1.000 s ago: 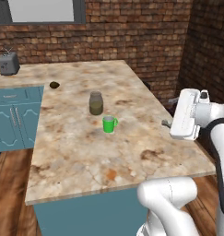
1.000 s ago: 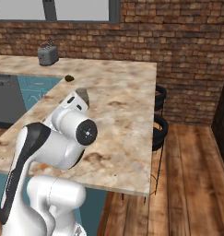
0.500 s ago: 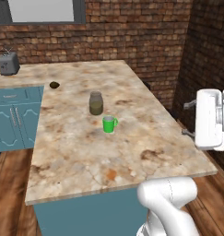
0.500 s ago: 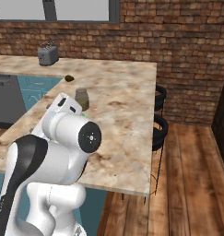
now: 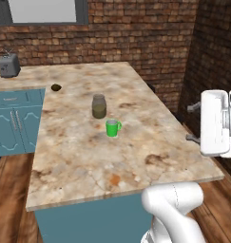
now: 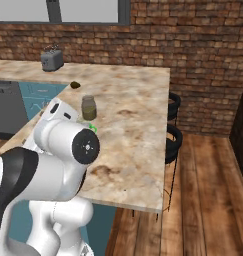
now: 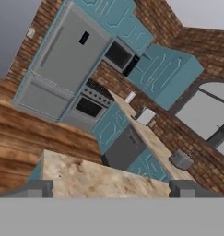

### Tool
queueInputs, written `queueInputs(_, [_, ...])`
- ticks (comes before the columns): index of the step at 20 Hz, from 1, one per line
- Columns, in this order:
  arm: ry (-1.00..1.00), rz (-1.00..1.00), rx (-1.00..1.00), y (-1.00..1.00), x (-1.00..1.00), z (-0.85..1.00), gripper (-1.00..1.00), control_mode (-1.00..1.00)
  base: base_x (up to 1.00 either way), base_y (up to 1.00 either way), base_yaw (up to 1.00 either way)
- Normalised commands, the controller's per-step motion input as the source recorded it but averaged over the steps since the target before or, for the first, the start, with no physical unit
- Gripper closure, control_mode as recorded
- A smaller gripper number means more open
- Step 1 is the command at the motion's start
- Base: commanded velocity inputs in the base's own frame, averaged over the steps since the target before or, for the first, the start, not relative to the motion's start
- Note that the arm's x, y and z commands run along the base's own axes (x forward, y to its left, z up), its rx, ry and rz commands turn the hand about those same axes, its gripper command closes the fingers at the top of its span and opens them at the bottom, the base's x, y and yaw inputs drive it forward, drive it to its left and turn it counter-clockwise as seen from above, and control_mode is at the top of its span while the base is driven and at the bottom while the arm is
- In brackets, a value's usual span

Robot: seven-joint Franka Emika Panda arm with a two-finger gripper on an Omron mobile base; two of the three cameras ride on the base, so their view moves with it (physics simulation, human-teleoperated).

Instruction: Open the cabinet directly in front. Then move the liquor and the mug to the dining counter with the jar on it.

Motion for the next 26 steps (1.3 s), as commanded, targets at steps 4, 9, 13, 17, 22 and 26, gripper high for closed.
queueInputs(4, [0.0, 0.0, 0.0, 0.0, 0.0, 0.0, -1.0, 1.0, -0.02, 0.0, 0.0])
queueInputs(9, [0.0, 0.0, 0.0, 0.0, 0.0, 0.0, -1.0, 1.0, -0.52, -0.24, 0.01])
queueInputs(13, [0.0, 0.0, 0.0, 0.0, 0.0, 0.0, -1.0, 1.0, -0.96, -0.21, 0.08])
queueInputs(17, [0.0, 0.0, 0.0, 0.0, 0.0, 0.0, -1.0, 1.0, -0.73, -0.01, 0.18])
queueInputs(22, [0.0, 0.0, 0.0, 0.0, 0.0, 0.0, -1.0, 1.0, -0.16, 0.12, 0.36])
queueInputs(26, [0.0, 0.0, 0.0, 0.0, 0.0, 0.0, -1.0, 1.0, 0.0, 0.25, 0.56])
